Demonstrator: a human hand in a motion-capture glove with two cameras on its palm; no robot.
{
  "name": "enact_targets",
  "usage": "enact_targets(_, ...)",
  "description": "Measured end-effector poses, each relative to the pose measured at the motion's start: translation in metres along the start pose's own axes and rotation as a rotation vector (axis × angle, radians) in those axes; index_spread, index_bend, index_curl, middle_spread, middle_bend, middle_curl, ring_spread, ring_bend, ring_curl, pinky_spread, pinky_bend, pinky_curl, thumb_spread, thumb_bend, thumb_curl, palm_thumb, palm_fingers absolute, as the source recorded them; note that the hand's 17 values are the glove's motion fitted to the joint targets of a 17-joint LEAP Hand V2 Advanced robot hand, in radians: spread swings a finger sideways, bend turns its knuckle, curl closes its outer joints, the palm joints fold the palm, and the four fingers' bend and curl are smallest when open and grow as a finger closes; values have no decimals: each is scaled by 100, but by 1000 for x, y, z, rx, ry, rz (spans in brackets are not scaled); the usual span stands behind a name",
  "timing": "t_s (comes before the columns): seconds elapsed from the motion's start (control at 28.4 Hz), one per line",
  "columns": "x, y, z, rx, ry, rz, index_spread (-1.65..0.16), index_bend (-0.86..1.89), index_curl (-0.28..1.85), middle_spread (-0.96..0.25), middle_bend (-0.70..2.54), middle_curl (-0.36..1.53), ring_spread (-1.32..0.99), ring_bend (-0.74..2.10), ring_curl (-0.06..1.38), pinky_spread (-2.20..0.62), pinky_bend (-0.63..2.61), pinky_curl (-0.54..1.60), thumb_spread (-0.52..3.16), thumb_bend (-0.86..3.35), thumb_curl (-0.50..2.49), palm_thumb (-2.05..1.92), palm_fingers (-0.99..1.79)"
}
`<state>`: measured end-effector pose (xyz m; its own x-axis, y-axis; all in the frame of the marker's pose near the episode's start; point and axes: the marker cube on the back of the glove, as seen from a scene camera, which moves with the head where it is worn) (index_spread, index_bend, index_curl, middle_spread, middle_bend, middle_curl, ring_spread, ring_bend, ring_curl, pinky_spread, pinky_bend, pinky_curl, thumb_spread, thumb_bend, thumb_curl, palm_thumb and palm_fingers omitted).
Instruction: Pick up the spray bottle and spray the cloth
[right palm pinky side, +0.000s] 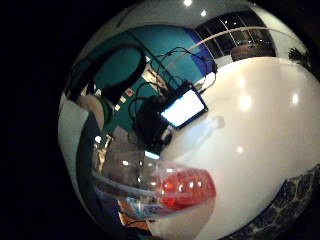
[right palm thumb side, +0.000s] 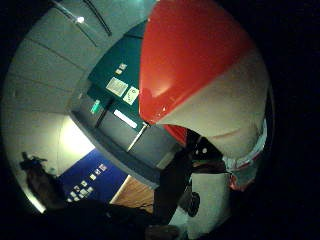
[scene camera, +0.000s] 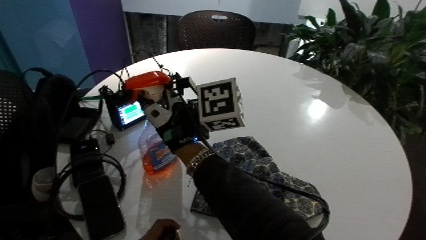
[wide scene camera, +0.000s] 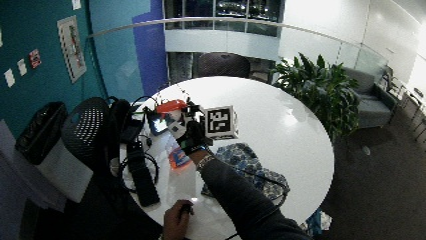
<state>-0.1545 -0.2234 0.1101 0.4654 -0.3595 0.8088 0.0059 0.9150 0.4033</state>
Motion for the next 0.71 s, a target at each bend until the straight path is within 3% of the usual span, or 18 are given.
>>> enact_targets(0.32, -17, 1, 1, -119, 4, 71, -31, 14, 48, -19, 45, 47, -17, 51, 40, 0, 29, 37, 87, 0, 66, 88, 75)
enact_targets(0.49, -18, 17, -19, -161, 184, 69, -31, 8, 42, -13, 33, 42, -14, 44, 38, 11, 32, 36, 94, -2, 64, 88, 56)
enact_targets(0.71, -44, 52, -44, -349, 435, 71, -32, 12, 37, -8, 29, 40, -8, 37, 34, 19, 28, 34, 102, -4, 59, 78, 46)
